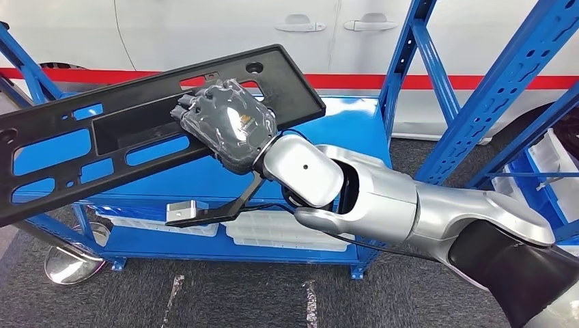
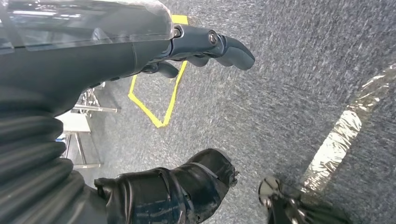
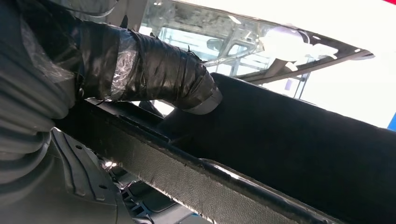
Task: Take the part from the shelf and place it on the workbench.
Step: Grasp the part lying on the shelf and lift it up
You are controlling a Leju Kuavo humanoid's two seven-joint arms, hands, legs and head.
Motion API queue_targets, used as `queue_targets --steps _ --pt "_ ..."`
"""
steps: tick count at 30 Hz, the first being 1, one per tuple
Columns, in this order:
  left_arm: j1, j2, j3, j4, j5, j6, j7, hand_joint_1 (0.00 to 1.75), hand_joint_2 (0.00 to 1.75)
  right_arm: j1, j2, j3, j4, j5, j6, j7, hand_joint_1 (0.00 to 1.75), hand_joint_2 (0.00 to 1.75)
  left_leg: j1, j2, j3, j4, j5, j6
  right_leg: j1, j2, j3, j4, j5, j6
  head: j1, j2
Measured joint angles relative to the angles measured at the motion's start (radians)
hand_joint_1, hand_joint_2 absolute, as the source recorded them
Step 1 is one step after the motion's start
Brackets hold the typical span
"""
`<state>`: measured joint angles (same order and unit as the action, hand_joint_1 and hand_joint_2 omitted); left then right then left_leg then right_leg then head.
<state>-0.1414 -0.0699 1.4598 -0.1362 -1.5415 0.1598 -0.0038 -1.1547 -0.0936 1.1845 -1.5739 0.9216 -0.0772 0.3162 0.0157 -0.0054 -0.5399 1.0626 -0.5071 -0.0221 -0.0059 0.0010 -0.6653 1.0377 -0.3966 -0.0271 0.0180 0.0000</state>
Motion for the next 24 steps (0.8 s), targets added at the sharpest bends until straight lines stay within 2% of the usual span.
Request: queue_targets --steps 1,2,4,5,6,8,9,10,11,12,13,14,15,16,17,19,20,21,22,23,24 --pt "-0.001 0.0 0.0 0.0 0.0 0.0 0.0 0.0 1.75 -0.001 0.0 0.0 0.0 0.0 0.0 0.0 1.75 1.75 -0.003 -0.001 0.022 -0.036 -0.004 0.005 0.001 -0.001 -0.002 -0.001 0.007 0.006 0.0 0.0" --pt "-0.002 0.001 0.001 0.0 0.0 0.0 -0.001 0.0 1.75 -0.002 0.0 0.0 0.0 0.0 0.0 0.0 1.75 1.75 -0.007 -0.003 0.027 -0.051 -0.006 0.01 0.001 -0.002 -0.004 -0.004 0.015 0.012 0.0 0.0" --pt "-0.002 0.002 0.001 0.0 0.0 0.0 -0.001 0.0 1.75 -0.003 -0.001 0.0 0.001 0.0 0.0 0.0 1.75 1.75 -0.005 0.0 0.015 -0.058 0.013 0.023 0.001 -0.001 -0.008 -0.006 0.022 0.024 -0.001 0.0" --pt "-0.002 0.002 0.002 0.0 0.0 0.0 -0.001 0.0 1.75 -0.003 -0.001 0.0 0.002 0.0 0.0 0.0 1.75 1.75 -0.003 0.003 0.007 -0.062 0.024 0.031 0.001 -0.001 -0.017 0.009 0.001 0.028 0.001 0.0" --pt "-0.002 0.002 0.002 0.0 0.0 0.0 0.0 0.0 1.75 -0.003 -0.002 0.0 0.002 0.0 0.0 0.0 1.75 1.75 0.0 0.006 -0.003 -0.066 0.035 0.039 0.0 0.0 -0.028 0.04 -0.035 0.032 0.003 0.0" --pt "-0.002 0.002 0.003 0.0 0.0 0.0 0.0 0.0 1.75 -0.003 -0.002 0.0 0.003 0.0 0.0 0.0 1.75 1.75 0.0 0.009 -0.026 -0.065 0.055 0.05 -0.003 0.0 -0.061 0.154 -0.133 0.037 0.007 0.0" --pt "-0.002 0.002 0.003 0.0 0.0 0.0 0.0 0.0 1.75 -0.002 -0.002 0.0 0.003 0.0 0.0 0.0 1.75 1.75 -0.001 0.009 -0.04 -0.063 0.065 0.052 -0.003 0.0 -0.073 0.214 -0.163 0.038 0.007 0.0" --pt "-0.002 0.002 0.003 0.0 0.0 0.0 0.0 0.0 1.75 0.0 -0.002 0.0 0.003 0.0 0.0 0.0 1.75 1.75 -0.001 0.01 -0.055 -0.061 0.075 0.052 -0.004 0.0 -0.076 0.26 -0.172 0.039 0.007 0.0" --pt "-0.002 0.002 0.003 0.0 0.0 0.0 0.0 0.0 1.75 0.001 -0.002 0.0 0.004 0.0 0.0 0.0 1.75 1.75 -0.001 0.01 -0.071 -0.058 0.084 0.051 -0.004 0.0 -0.065 0.276 -0.158 0.039 0.007 0.0" --pt "-0.002 0.002 0.003 0.0 0.0 0.0 0.0 0.0 1.75 0.001 -0.002 0.0 0.004 0.0 0.0 0.0 1.75 1.75 -0.001 0.01 -0.086 -0.054 0.093 0.049 -0.004 0.0 -0.037 0.255 -0.129 0.038 0.007 0.0" --pt "-0.002 0.002 0.003 0.0 0.0 0.0 0.0 0.0 1.75 0.001 -0.002 0.0 0.004 0.0 0.0 0.0 1.75 1.75 -0.001 0.01 -0.099 -0.048 0.1 0.046 -0.003 0.0 0.007 0.205 -0.104 0.034 0.007 0.0" --pt "-0.002 0.001 0.003 0.0 0.0 0.0 0.0 0.0 1.75 0.0 -0.002 0.0 0.004 0.0 0.0 0.0 1.75 1.75 -0.002 0.009 -0.111 -0.042 0.106 0.042 -0.002 0.0 0.058 0.136 -0.097 0.03 0.007 0.0" --pt "-0.002 0.001 0.003 0.0 0.0 0.0 0.0 0.0 1.75 0.0 -0.002 0.0 0.004 0.0 -0.001 0.0 1.75 1.75 -0.003 0.009 -0.12 -0.037 0.111 0.038 0.001 0.0 0.103 0.07 -0.103 0.026 0.007 0.0" --pt "-0.001 0.001 0.003 0.0 0.0 0.0 0.0 0.0 1.75 -0.001 -0.001 0.0 0.004 0.0 -0.001 0.0 1.75 1.75 -0.003 0.009 -0.125 -0.034 0.118 0.032 0.004 0.001 0.131 0.023 -0.113 0.023 0.007 0.0" --pt "-0.001 0.0 0.003 0.0 0.0 0.0 0.0 0.0 1.75 -0.002 -0.001 0.0 0.004 0.0 0.0 0.0 1.75 1.75 -0.004 0.008 -0.128 -0.034 0.126 0.026 0.007 0.002 0.143 -0.002 -0.123 0.02 0.007 0.0" --pt "0.0 0.001 0.003 0.0 -0.002 -0.001 0.003 0.0 1.75 -0.003 -0.001 0.0 0.004 -0.003 0.012 0.003 1.75 1.75 -0.002 0.007 -0.133 -0.038 0.139 0.013 0.005 0.0 0.133 -0.013 -0.108 0.011 0.008 0.0" --pt "0.0 0.001 0.003 0.0 -0.004 -0.003 0.006 0.0 1.75 -0.003 -0.001 0.0 0.005 -0.007 0.025 0.006 1.75 1.75 -0.001 0.006 -0.141 -0.031 0.127 0.007 0.003 -0.002 0.126 -0.016 -0.097 0.005 0.008 0.0" --pt "0.001 0.0 0.003 0.0 -0.006 -0.005 0.009 0.0 1.75 -0.002 -0.001 0.001 0.006 -0.011 0.039 0.009 1.75 1.75 0.0 0.005 -0.152 -0.007 0.095 0.002 0.0 -0.004 0.116 -0.02 -0.085 -0.003 0.007 0.0" --pt "0.002 0.0 0.004 0.0 -0.008 -0.007 0.013 0.0 1.75 -0.001 -0.001 0.001 0.007 -0.015 0.049 0.012 1.75 1.75 0.003 0.005 -0.166 0.035 0.049 -0.003 -0.002 -0.005 0.105 -0.021 -0.073 -0.009 0.007 0.0" --pt "0.002 -0.001 0.004 0.0 -0.01 -0.008 0.015 0.0 1.75 0.001 -0.001 0.002 0.009 -0.016 0.055 0.015 1.75 1.75 0.004 0.005 -0.182 0.093 -0.002 -0.008 -0.002 -0.005 0.091 -0.021 -0.062 -0.012 0.006 0.0" --pt "0.002 0.0 0.004 0.0 -0.011 -0.009 0.017 0.0 1.75 0.004 -0.001 0.002 0.011 -0.016 0.056 0.016 1.75 1.75 0.005 0.005 -0.193 0.155 -0.041 -0.012 -0.002 -0.005 0.076 -0.019 -0.051 -0.014 0.006 0.0"
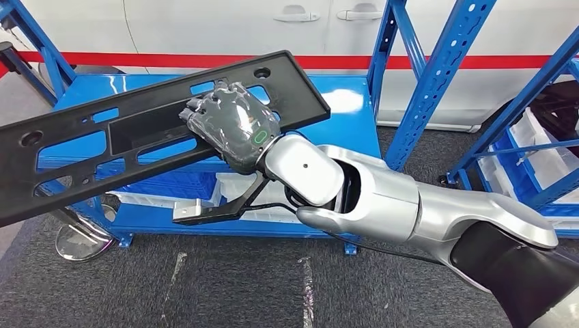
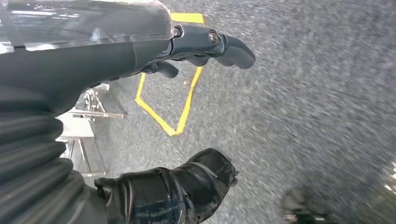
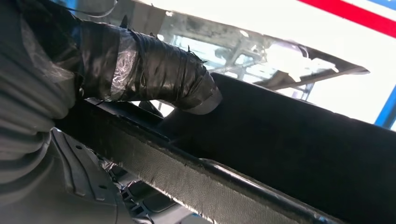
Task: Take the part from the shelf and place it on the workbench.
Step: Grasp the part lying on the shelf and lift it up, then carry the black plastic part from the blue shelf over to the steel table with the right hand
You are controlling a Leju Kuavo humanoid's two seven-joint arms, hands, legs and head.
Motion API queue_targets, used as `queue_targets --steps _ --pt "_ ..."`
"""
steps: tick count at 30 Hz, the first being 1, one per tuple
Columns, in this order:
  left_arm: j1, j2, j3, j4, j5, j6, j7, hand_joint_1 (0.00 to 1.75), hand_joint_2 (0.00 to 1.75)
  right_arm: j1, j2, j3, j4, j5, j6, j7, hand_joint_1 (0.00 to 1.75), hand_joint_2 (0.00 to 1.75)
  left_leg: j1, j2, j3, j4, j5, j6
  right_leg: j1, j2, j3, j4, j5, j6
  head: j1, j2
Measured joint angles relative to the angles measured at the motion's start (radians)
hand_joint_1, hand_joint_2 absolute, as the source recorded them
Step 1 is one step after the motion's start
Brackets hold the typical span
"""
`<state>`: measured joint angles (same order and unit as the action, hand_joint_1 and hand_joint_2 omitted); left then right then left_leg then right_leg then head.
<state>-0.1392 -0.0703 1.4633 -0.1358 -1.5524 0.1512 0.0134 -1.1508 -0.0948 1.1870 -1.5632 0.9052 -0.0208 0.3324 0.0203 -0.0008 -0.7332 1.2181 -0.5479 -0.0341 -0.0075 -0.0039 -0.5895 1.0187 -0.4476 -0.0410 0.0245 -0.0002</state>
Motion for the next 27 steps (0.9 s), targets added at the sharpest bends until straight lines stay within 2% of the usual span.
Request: queue_targets --steps 1,2,3,4,5,6,7,8,10,11,12,13,15,16,17,18,19,20,21,22,23,25,26,27 --pt "0.0 0.0 0.0 0.0 -0.002 0.0 0.001 0.0 1.75 0.002 0.0 0.001 0.001 0.0 0.0 0.001 1.75 1.75 0.001 0.0 -0.003 0.047 -0.015 -0.004 0.0 0.0 -0.016 0.002 0.01 0.001 0.0 0.0" --pt "-0.001 0.001 0.0 0.0 -0.003 0.0 0.002 0.0 1.75 0.003 -0.001 0.003 0.003 0.0 0.0 0.002 1.75 1.75 0.002 0.0 0.005 0.072 -0.007 -0.007 -0.001 0.0 -0.032 0.005 0.02 0.002 0.0 0.0" --pt "-0.001 0.001 0.0 0.0 -0.004 0.0 0.003 0.0 1.75 0.004 -0.001 0.005 0.003 0.0 0.0 0.002 1.75 1.75 0.003 0.0 0.03 0.062 0.018 -0.009 -0.001 0.0 -0.048 0.009 0.029 0.005 0.0 0.0" --pt "-0.002 0.001 0.0 0.0 -0.006 0.0 0.004 0.0 1.75 0.005 -0.002 0.006 0.004 0.0 0.0 0.003 1.75 1.75 0.005 0.0 0.07 0.022 0.046 -0.009 -0.002 0.001 -0.063 0.014 0.038 0.009 0.0 0.0" --pt "-0.003 0.001 0.0 0.0 -0.006 0.0 0.005 0.0 1.75 0.005 -0.002 0.007 0.004 0.0 -0.001 0.003 1.75 1.75 0.006 0.0 0.119 -0.04 0.054 -0.009 -0.002 0.001 -0.077 0.019 0.045 0.014 0.0 0.0" --pt "-0.005 0.001 0.0 0.0 -0.006 0.0 0.006 0.0 1.75 0.005 -0.003 0.007 0.004 0.0 -0.001 0.004 1.75 1.75 0.004 -0.002 0.167 -0.108 0.05 -0.006 -0.001 0.0 -0.086 0.022 0.052 0.019 0.0 0.0" --pt "-0.005 0.001 0.0 0.0 -0.007 0.0 0.008 0.0 1.75 0.005 -0.004 0.007 0.004 0.0 -0.001 0.005 1.75 1.75 0.001 -0.004 0.198 -0.158 0.039 0.0 -0.001 0.0 -0.091 0.023 0.061 0.026 0.001 0.0" --pt "-0.006 0.002 0.0 0.0 -0.007 0.0 0.009 0.0 1.75 0.005 -0.005 0.007 0.004 0.0 -0.001 0.005 1.75 1.75 -0.003 -0.006 0.213 -0.188 0.028 0.007 0.0 -0.001 -0.094 0.021 0.07 0.031 0.001 0.0" --pt "-0.005 0.002 0.0 0.0 -0.008 -0.001 0.012 0.0 1.75 0.006 -0.007 0.007 0.005 0.0 -0.001 0.005 1.75 1.75 -0.004 -0.005 0.208 -0.2 0.041 0.024 -0.001 0.0 -0.097 0.013 0.086 0.043 0.001 0.0" --pt "-0.006 0.002 0.0 0.0 -0.008 -0.001 0.014 0.0 1.75 0.006 -0.008 0.007 0.005 -0.001 -0.001 0.005 1.75 1.75 -0.003 -0.003 0.201 -0.204 0.052 0.033 -0.001 0.001 -0.103 0.017 0.076 0.047 0.002 0.0" --pt "-0.006 0.002 0.0 0.0 -0.008 -0.001 0.014 0.0 1.75 0.007 -0.01 0.007 0.005 -0.004 0.0 0.005 1.75 1.75 -0.001 0.0 0.191 -0.207 0.066 0.044 -0.001 0.002 -0.113 0.037 0.047 0.051 0.005 0.0" --pt "-0.006 0.002 0.0 0.0 -0.008 -0.001 0.015 0.0 1.75 0.007 -0.013 0.007 0.006 -0.007 0.001 0.006 1.75 1.75 0.001 0.003 0.178 -0.209 0.079 0.053 -0.002 0.003 -0.128 0.078 0.0 0.054 0.008 0.0" --pt "-0.006 0.002 0.0 0.0 -0.008 -0.002 0.016 0.0 1.75 0.009 -0.015 0.007 0.006 -0.014 0.003 0.008 1.75 1.75 -0.002 0.005 0.149 -0.208 0.103 0.062 -0.003 0.003 -0.157 0.2 -0.097 0.057 0.014 0.0" --pt "-0.005 0.002 0.0 0.0 -0.008 -0.002 0.017 0.0 1.75 0.011 -0.016 0.007 0.006 -0.016 0.004 0.009 1.75 1.75 -0.004 0.006 0.133 -0.207 0.114 0.063 -0.003 0.003 -0.165 0.257 -0.119 0.058 0.015 0.0" --pt "-0.005 0.002 0.0 0.0 -0.008 -0.002 0.017 0.0 1.75 0.013 -0.017 0.007 0.006 -0.016 0.004 0.009 1.75 1.75 -0.005 0.006 0.118 -0.205 0.124 0.063 -0.002 0.003 -0.16 0.29 -0.115 0.058 0.016 0.0" --pt "-0.005 0.002 0.0 0.0 -0.008 -0.002 0.018 0.0 1.75 0.015 -0.017 0.007 0.006 -0.017 0.005 0.009 1.75 1.75 -0.006 0.006 0.102 -0.203 0.134 0.062 -0.002 0.003 -0.14 0.291 -0.092 0.056 0.017 0.0" --pt "-0.005 0.002 0.0 0.0 -0.008 -0.002 0.018 0.0 1.75 0.016 -0.017 0.007 0.006 -0.017 0.005 0.009 1.75 1.75 -0.007 0.006 0.088 -0.199 0.144 0.061 0.0 0.003 -0.103 0.258 -0.064 0.051 0.017 0.0" --pt "-0.006 0.002 0.0 0.0 -0.008 -0.003 0.018 0.0 1.75 0.017 -0.018 0.007 0.006 -0.017 0.005 0.009 1.75 1.75 -0.008 0.006 0.076 -0.196 0.152 0.059 0.003 0.004 -0.052 0.197 -0.046 0.043 0.017 0.0" --pt "-0.006 0.0 0.0 0.0 -0.008 -0.003 0.018 0.0 1.75 0.016 -0.017 0.007 0.005 -0.017 0.005 0.009 1.75 1.75 -0.009 0.005 0.067 -0.193 0.159 0.056 0.007 0.004 0.004 0.121 -0.045 0.035 0.017 0.0" --pt "-0.005 -0.001 0.0 0.0 -0.008 -0.003 0.018 0.0 1.75 0.015 -0.017 0.007 0.005 -0.018 0.005 0.009 1.75 1.75 -0.008 0.005 0.061 -0.193 0.168 0.051 0.011 0.004 0.046 0.058 -0.053 0.03 0.016 0.0" --pt "-0.005 -0.002 0.0 0.0 -0.008 -0.004 0.018 0.0 1.75 0.014 -0.017 0.006 0.005 -0.021 0.005 0.009 1.75 1.75 -0.006 0.006 0.059 -0.196 0.178 0.045 0.016 0.004 0.072 0.014 -0.061 0.027 0.016 0.0" --pt "-0.004 -0.002 0.0 0.0 -0.008 -0.005 0.018 0.0 1.75 0.014 -0.017 0.006 0.005 -0.028 0.007 0.009 1.75 1.75 -0.003 0.005 0.056 -0.208 0.198 0.032 0.018 0.002 0.077 -0.017 -0.05 0.025 0.021 0.0" --pt "-0.003 -0.001 0.0 0.0 -0.009 -0.006 0.019 0.0 1.75 0.014 -0.017 0.006 0.005 -0.031 0.008 0.009 1.75 1.75 -0.002 0.004 0.052 -0.21 0.196 0.026 0.015 0.001 0.072 -0.026 -0.037 0.021 0.022 0.0" --pt "-0.003 -0.002 0.0 0.0 -0.009 -0.007 0.019 0.0 1.75 0.014 -0.017 0.006 0.005 -0.033 0.009 0.009 1.75 1.75 -0.002 0.003 0.044 -0.199 0.175 0.022 0.011 -0.001 0.065 -0.035 -0.023 0.016 0.023 0.0"
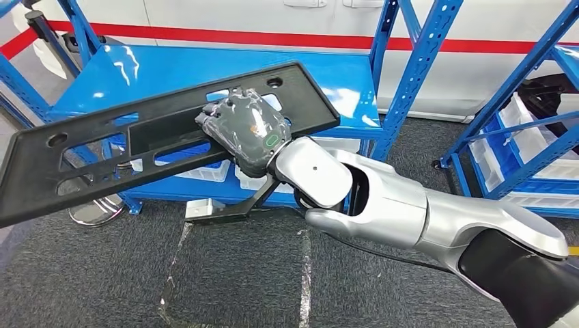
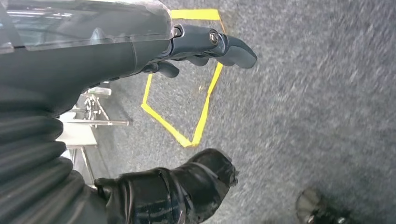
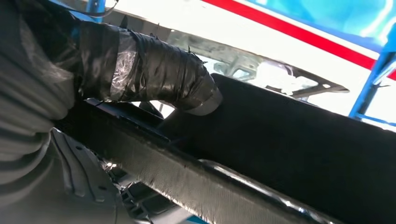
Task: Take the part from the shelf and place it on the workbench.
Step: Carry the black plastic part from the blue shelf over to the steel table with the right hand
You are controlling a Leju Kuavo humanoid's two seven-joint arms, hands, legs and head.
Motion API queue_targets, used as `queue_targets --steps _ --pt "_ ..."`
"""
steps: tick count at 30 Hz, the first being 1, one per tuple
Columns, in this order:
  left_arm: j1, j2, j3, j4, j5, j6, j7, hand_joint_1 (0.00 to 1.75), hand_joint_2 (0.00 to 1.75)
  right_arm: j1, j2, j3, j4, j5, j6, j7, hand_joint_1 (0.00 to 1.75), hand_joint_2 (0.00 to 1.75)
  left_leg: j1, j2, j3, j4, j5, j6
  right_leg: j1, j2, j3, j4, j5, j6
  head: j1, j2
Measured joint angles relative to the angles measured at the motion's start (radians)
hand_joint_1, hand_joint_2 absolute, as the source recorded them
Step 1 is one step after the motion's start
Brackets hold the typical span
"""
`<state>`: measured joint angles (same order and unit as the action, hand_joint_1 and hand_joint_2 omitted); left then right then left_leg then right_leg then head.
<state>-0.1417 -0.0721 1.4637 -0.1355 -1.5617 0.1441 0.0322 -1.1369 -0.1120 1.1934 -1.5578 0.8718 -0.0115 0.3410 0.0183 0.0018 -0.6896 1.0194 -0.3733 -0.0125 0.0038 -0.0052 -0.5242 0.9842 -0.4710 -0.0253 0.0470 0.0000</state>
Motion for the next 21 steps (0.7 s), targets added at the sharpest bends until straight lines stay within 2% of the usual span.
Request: queue_targets --steps 1,3,4,5,6,7,8,9,10,11,12,14,15,16,18,19,20,21 --pt "0.001 0.0 0.0 0.0 0.0 -0.001 0.0 0.0 1.75 0.0 0.0 0.0 0.0 -0.001 0.0 0.0 1.75 1.75 0.001 -0.001 -0.012 0.031 -0.04 -0.005 -0.005 -0.002 -0.009 -0.007 0.014 -0.004 -0.001 0.0" --pt "0.002 -0.002 0.0 0.0 -0.001 -0.002 0.0 0.0 1.75 0.0 0.0 0.0 0.0 -0.001 0.0 0.0 1.75 1.75 0.005 -0.001 -0.039 0.147 -0.137 -0.014 -0.007 -0.003 -0.035 -0.005 0.035 -0.009 -0.003 0.0" --pt "0.002 -0.001 0.0 0.0 -0.001 -0.002 -0.001 0.0 1.75 0.001 0.0 0.0 0.0 -0.001 0.0 0.0 1.75 1.75 0.008 -0.001 -0.048 0.206 -0.165 -0.019 -0.008 -0.003 -0.05 -0.001 0.044 -0.007 -0.003 0.0" --pt "0.001 0.0 0.0 0.0 -0.002 -0.002 -0.003 0.0 1.75 0.001 0.0 0.001 0.0 -0.001 0.0 0.0 1.75 1.75 0.01 -0.001 -0.049 0.247 -0.172 -0.024 -0.01 -0.003 -0.064 0.004 0.051 -0.005 -0.003 0.0" --pt "0.001 0.0 0.0 0.0 -0.002 -0.002 -0.004 0.0 1.75 0.001 0.0 0.001 0.0 -0.001 0.0 0.0 1.75 1.75 0.013 -0.001 -0.04 0.262 -0.16 -0.029 -0.013 -0.004 -0.078 0.01 0.057 -0.001 -0.003 0.0" --pt "0.001 0.001 0.0 0.0 -0.002 -0.002 -0.006 0.0 1.75 0.0 0.0 0.001 0.0 -0.001 0.001 0.001 1.75 1.75 0.017 -0.001 -0.008 0.236 -0.133 -0.036 -0.018 -0.004 -0.095 0.019 0.062 0.005 -0.003 0.0" --pt "0.0 0.001 0.0 0.0 -0.003 -0.002 -0.008 0.0 1.75 -0.002 0.0 0.001 0.0 -0.001 0.002 0.003 1.75 1.75 0.021 -0.001 0.032 0.185 -0.118 -0.046 -0.023 -0.004 -0.112 0.03 0.067 0.012 -0.003 0.0" --pt "-0.001 0.001 0.0 0.001 -0.004 -0.002 -0.01 0.0 1.75 -0.007 0.0 0.001 0.0 -0.003 0.004 0.006 1.75 1.75 0.022 -0.003 0.076 0.123 -0.112 -0.053 -0.025 -0.004 -0.129 0.041 0.072 0.02 -0.005 0.0" --pt "-0.002 0.0 0.0 0.001 -0.005 -0.001 -0.011 0.0 1.75 -0.013 0.0 0.001 0.0 -0.006 0.008 0.009 1.75 1.75 0.022 -0.007 0.112 0.069 -0.113 -0.055 -0.026 -0.004 -0.144 0.051 0.079 0.029 -0.007 0.0" --pt "-0.002 0.0 0.0 0.001 -0.006 -0.001 -0.011 0.0 1.75 -0.021 0.0 0.0 0.0 -0.009 0.013 0.012 1.75 1.75 0.02 -0.01 0.126 0.04 -0.126 -0.051 -0.024 -0.003 -0.153 0.057 0.086 0.037 -0.007 0.0" --pt "-0.002 0.0 0.0 0.001 -0.007 -0.001 -0.011 0.0 1.75 -0.029 0.0 0.0 0.0 -0.013 0.018 0.015 1.75 1.75 0.017 -0.013 0.128 0.032 -0.129 -0.04 -0.022 -0.002 -0.158 0.057 0.094 0.043 -0.007 0.0" --pt "0.0 0.0 -0.001 0.001 -0.008 0.0 -0.011 0.0 1.75 -0.043 -0.002 0.0 0.002 -0.019 0.026 0.018 1.75 1.75 0.018 -0.012 0.113 0.034 -0.117 -0.019 -0.022 -0.001 -0.167 0.056 0.101 0.053 -0.003 0.0" --pt "0.0 0.0 -0.002 0.001 -0.008 0.001 -0.011 0.0 1.75 -0.051 -0.003 0.0 0.003 -0.022 0.03 0.019 1.75 1.75 0.017 -0.01 0.104 0.035 -0.109 -0.007 -0.023 -0.001 -0.174 0.068 0.082 0.056 -0.001 0.0" --pt "0.0 0.0 -0.003 0.001 -0.008 0.001 -0.011 0.0 1.75 -0.062 -0.005 0.0 0.005 -0.024 0.034 0.022 1.75 1.75 0.016 -0.008 0.093 0.034 -0.099 0.005 -0.024 -0.001 -0.186 0.101 0.044 0.058 0.001 0.0" --pt "0.0 0.0 -0.004 0.001 -0.009 0.002 -0.011 0.0 1.75 -0.09 -0.006 0.0 0.009 -0.031 0.041 0.029 1.75 1.75 0.01 -0.006 0.07 0.034 -0.079 0.023 -0.02 0.0 -0.215 0.221 -0.061 0.057 0.004 0.0" --pt "0.0 0.001 -0.004 0.001 -0.009 0.002 -0.011 0.0 1.75 -0.102 -0.007 0.0 0.012 -0.036 0.044 0.033 1.75 1.75 0.005 -0.005 0.058 0.034 -0.069 0.028 -0.017 0.001 -0.226 0.286 -0.098 0.054 0.004 0.0" --pt "0.0 0.001 -0.004 0.001 -0.009 0.002 -0.012 0.0 1.75 -0.111 -0.007 0.0 0.015 -0.04 0.046 0.035 1.75 1.75 0.0 -0.005 0.047 0.034 -0.06 0.031 -0.013 0.001 -0.228 0.332 -0.114 0.05 0.004 0.0" --pt "0.0 0.002 -0.004 0.001 -0.009 0.002 -0.012 0.0 1.75 -0.117 -0.007 0.0 0.019 -0.045 0.048 0.036 1.75 1.75 -0.006 -0.006 0.036 0.034 -0.05 0.032 -0.007 0.002 -0.215 0.348 -0.107 0.042 0.004 0.0"
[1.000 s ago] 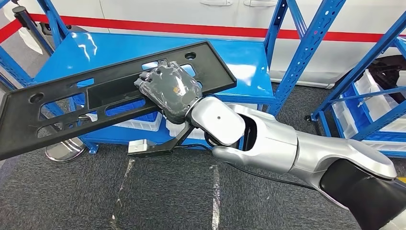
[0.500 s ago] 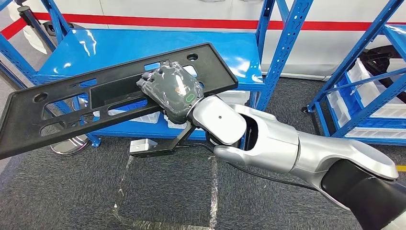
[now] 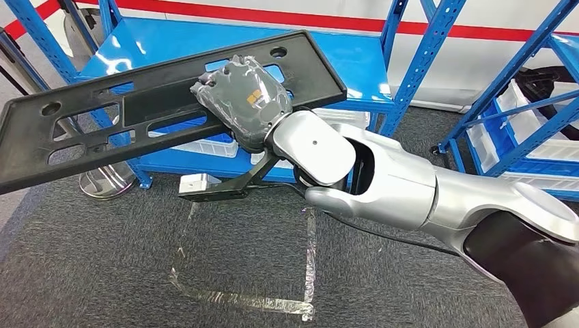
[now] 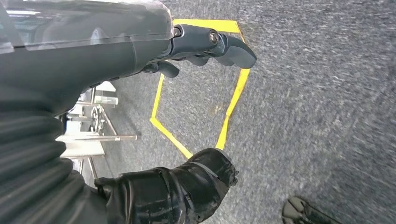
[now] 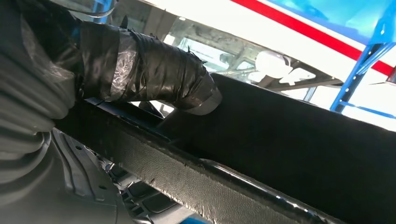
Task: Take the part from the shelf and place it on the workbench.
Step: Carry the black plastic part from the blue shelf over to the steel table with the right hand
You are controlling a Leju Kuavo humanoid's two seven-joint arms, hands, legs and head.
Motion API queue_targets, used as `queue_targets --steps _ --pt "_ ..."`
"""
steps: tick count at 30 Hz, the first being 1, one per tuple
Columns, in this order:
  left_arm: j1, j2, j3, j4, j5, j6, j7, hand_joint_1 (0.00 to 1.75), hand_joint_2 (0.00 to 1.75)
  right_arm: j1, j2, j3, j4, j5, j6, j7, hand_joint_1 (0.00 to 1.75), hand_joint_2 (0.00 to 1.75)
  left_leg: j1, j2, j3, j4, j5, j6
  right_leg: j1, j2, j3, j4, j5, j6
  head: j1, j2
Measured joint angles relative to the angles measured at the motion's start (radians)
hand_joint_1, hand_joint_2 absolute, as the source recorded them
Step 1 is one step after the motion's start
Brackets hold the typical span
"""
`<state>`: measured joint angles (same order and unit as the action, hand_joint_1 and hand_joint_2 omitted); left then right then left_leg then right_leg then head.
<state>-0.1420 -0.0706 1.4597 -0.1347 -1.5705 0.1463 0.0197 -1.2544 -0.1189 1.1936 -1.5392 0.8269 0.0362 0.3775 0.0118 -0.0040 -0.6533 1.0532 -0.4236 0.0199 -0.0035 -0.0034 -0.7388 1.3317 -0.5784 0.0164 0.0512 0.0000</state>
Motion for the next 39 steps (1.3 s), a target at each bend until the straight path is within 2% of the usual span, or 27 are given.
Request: queue_targets --steps 1,2,4,5,7,9,10,11,13,14,15,16,17,18,19,20,21,24,26,27,29,30,31,33,35,37,39 --pt "0.0 0.0 0.0 0.0 0.0 0.0 -0.001 0.0 1.75 -0.005 0.0 0.0 0.003 -0.004 0.001 0.0 1.75 1.75 -0.007 -0.001 -0.01 0.0 0.009 0.001 0.007 0.001 0.03 -0.021 0.022 -0.012 0.0 0.0" --pt "0.0 0.0 0.0 0.0 0.0 0.0 -0.001 0.0 1.75 -0.01 0.0 0.0 0.006 -0.007 0.002 0.0 1.75 1.75 -0.013 -0.002 -0.019 -0.002 0.019 0.002 0.017 0.002 0.076 -0.075 0.049 -0.028 0.0 0.0" --pt "-0.001 -0.005 0.0 0.001 0.0 -0.001 -0.001 0.0 1.75 -0.024 0.0 -0.001 0.011 -0.01 0.002 0.001 1.75 1.75 -0.02 -0.003 -0.032 -0.008 0.039 0.003 0.038 -0.003 0.18 -0.226 0.062 -0.065 -0.002 0.0" --pt "-0.001 -0.007 0.0 0.002 0.0 -0.001 0.0 0.0 1.75 -0.029 0.0 -0.002 0.013 -0.011 0.001 0.002 1.75 1.75 -0.019 -0.003 -0.034 -0.015 0.052 0.001 0.045 -0.006 0.215 -0.284 0.061 -0.076 -0.002 0.0" --pt "0.001 -0.007 -0.001 0.003 0.0 -0.001 0.002 0.0 1.75 -0.033 -0.001 -0.004 0.017 -0.011 0.001 0.003 1.75 1.75 -0.015 0.0 -0.032 -0.038 0.079 -0.004 0.052 -0.011 0.232 -0.34 0.074 -0.086 0.0 0.0" --pt "0.0 -0.003 -0.001 0.003 0.0 0.0 0.004 0.0 1.75 -0.033 -0.002 -0.004 0.022 -0.011 0.001 0.003 1.75 1.75 -0.015 -0.001 -0.038 -0.051 0.084 -0.012 0.044 -0.012 0.229 -0.374 0.112 -0.084 0.003 0.0" --pt "0.0 -0.002 -0.001 0.003 0.0 0.001 0.004 0.0 1.75 -0.033 -0.003 -0.003 0.024 -0.012 0.001 0.003 1.75 1.75 -0.017 -0.002 -0.045 -0.04 0.062 -0.018 0.038 -0.015 0.227 -0.391 0.128 -0.081 0.002 0.0" --pt "0.001 -0.001 -0.001 0.003 0.0 0.002 0.004 0.0 1.75 -0.034 -0.003 -0.002 0.026 -0.012 0.001 0.002 1.75 1.75 -0.015 -0.002 -0.056 -0.006 0.021 -0.025 0.031 -0.017 0.223 -0.403 0.142 -0.076 0.001 0.0" --pt "0.003 -0.001 -0.002 0.003 0.0 0.004 0.006 0.0 1.75 -0.035 -0.003 -0.002 0.029 -0.013 0.001 0.003 1.75 1.75 -0.005 -0.001 -0.082 0.114 -0.065 -0.043 0.023 -0.018 0.201 -0.405 0.162 -0.068 -0.001 0.0" --pt "0.004 0.001 -0.002 0.003 0.0 0.006 0.01 0.0 1.75 -0.034 -0.003 -0.002 0.031 -0.014 0.001 0.003 1.75 1.75 0.002 -0.001 -0.093 0.176 -0.079 -0.052 0.017 -0.018 0.188 -0.401 0.17 -0.062 -0.002 0.0" --pt "0.004 0.002 -0.004 0.003 0.001 0.007 0.014 0.0 1.75 -0.032 -0.003 -0.001 0.033 -0.015 0.001 0.003 1.75 1.75 0.009 -0.001 -0.094 0.216 -0.068 -0.062 0.011 -0.018 0.174 -0.394 0.176 -0.056 -0.003 0.0" --pt "0.004 0.004 -0.008 0.003 0.001 0.008 0.018 0.0 1.75 -0.03 -0.004 -0.001 0.034 -0.017 0.001 0.003 1.75 1.75 0.016 -0.001 -0.08 0.223 -0.041 -0.073 0.003 -0.019 0.157 -0.384 0.181 -0.05 -0.004 0.0" --pt "0.004 0.005 -0.011 0.003 0.002 0.008 0.021 0.0 1.75 -0.029 -0.004 -0.001 0.035 -0.018 0.001 0.003 1.75 1.75 0.024 0.0 -0.048 0.194 -0.012 -0.085 -0.005 -0.019 0.14 -0.369 0.184 -0.043 -0.004 0.0" --pt "0.003 0.005 -0.016 0.003 0.003 0.007 0.022 0.0 1.75 -0.029 -0.003 -0.001 0.036 -0.02 0.0 0.003 1.75 1.75 0.031 0.001 -0.006 0.14 -0.008 -0.099 -0.011 -0.019 0.121 -0.351 0.185 -0.035 -0.005 0.0" --pt "0.002 0.006 -0.02 0.003 0.003 0.006 0.023 0.0 1.75 -0.029 -0.003 -0.001 0.037 -0.02 0.0 0.003 1.75 1.75 0.033 0.0 0.039 0.078 -0.019 -0.105 -0.015 -0.018 0.104 -0.332 0.184 -0.026 -0.007 0.0" --pt "0.001 0.006 -0.023 0.003 0.004 0.005 0.022 0.0 1.75 -0.028 -0.004 -0.001 0.037 -0.021 -0.001 0.004 1.75 1.75 0.034 0.0 0.071 0.029 -0.042 -0.102 -0.014 -0.017 0.089 -0.314 0.184 -0.018 -0.008 0.0" --pt "0.0 0.006 -0.025 0.003 0.004 0.003 0.022 0.0 1.75 -0.028 -0.004 -0.001 0.038 -0.021 -0.002 0.005 1.75 1.75 0.032 -0.002 0.086 0.002 -0.066 -0.092 -0.012 -0.016 0.078 -0.303 0.186 -0.01 -0.009 0.0" --pt "0.0 0.007 -0.028 0.004 0.003 -0.001 0.021 0.0 1.75 -0.024 -0.007 -0.002 0.041 -0.021 -0.005 0.008 1.75 1.75 0.03 -0.001 0.08 -0.008 -0.067 -0.049 -0.013 -0.014 0.063 -0.291 0.189 0.006 -0.01 0.0" --pt "0.001 0.007 -0.03 0.004 0.003 -0.003 0.023 0.0 1.75 -0.02 -0.01 -0.002 0.042 -0.022 -0.007 0.01 1.75 1.75 0.031 0.001 0.071 -0.011 -0.054 -0.029 -0.015 -0.009 0.036 -0.23 0.139 0.013 -0.008 0.0" --pt "0.002 0.007 -0.032 0.004 0.003 -0.004 0.026 0.0 1.75 -0.018 -0.012 -0.002 0.042 -0.022 -0.009 0.011 1.75 1.75 0.03 0.002 0.065 -0.011 -0.048 -0.022 -0.015 -0.006 0.014 -0.169 0.099 0.016 -0.007 0.0" --pt "0.002 0.008 -0.036 0.003 0.002 -0.006 0.032 0.0 1.75 -0.008 -0.016 -0.002 0.042 -0.023 -0.013 0.011 1.75 1.75 0.027 0.001 0.053 -0.011 -0.038 -0.015 -0.015 -0.003 -0.026 -0.045 0.04 0.017 -0.007 0.0" --pt "0.003 0.008 -0.039 0.003 0.001 -0.007 0.035 0.0 1.75 -0.002 -0.018 -0.002 0.042 -0.023 -0.014 0.012 1.75 1.75 0.026 -0.001 0.047 -0.011 -0.033 -0.014 -0.015 -0.002 -0.03 -0.018 0.033 0.016 -0.006 0.0" --pt "0.003 0.009 -0.041 0.003 0.001 -0.007 0.037 0.0 1.75 0.004 -0.02 -0.002 0.042 -0.022 -0.014 0.012 1.75 1.75 0.024 -0.002 0.043 -0.011 -0.029 -0.014 -0.014 -0.001 -0.014 -0.032 0.044 0.012 -0.006 0.0" --pt "0.004 0.009 -0.046 0.004 0.001 -0.009 0.039 0.0 1.75 0.008 -0.021 -0.002 0.042 -0.016 -0.014 0.015 1.75 1.75 0.022 -0.005 0.039 -0.011 -0.024 -0.017 -0.009 0.001 0.065 -0.157 0.091 -0.004 -0.006 0.0" --pt "0.003 0.008 -0.048 0.004 0.0 -0.011 0.039 0.0 1.75 0.007 -0.022 -0.002 0.042 -0.005 -0.013 0.018 1.75 1.75 0.019 -0.005 0.034 -0.011 -0.018 -0.025 0.0 0.002 0.133 -0.273 0.12 -0.021 -0.006 0.0" --pt "0.003 0.006 -0.049 0.004 0.001 -0.011 0.039 0.0 1.75 0.007 -0.023 -0.002 0.042 0.001 -0.013 0.02 1.75 1.75 0.02 -0.004 0.031 -0.015 -0.01 -0.037 0.006 0.002 0.146 -0.3 0.124 -0.026 -0.005 0.0" --pt "0.002 0.006 -0.05 0.004 0.001 -0.012 0.038 0.0 1.75 0.007 -0.023 -0.002 0.043 0.004 -0.013 0.02 1.75 1.75 0.021 -0.003 0.029 -0.018 -0.01 -0.049 0.003 -0.001 0.147 -0.312 0.134 -0.029 -0.004 0.0"
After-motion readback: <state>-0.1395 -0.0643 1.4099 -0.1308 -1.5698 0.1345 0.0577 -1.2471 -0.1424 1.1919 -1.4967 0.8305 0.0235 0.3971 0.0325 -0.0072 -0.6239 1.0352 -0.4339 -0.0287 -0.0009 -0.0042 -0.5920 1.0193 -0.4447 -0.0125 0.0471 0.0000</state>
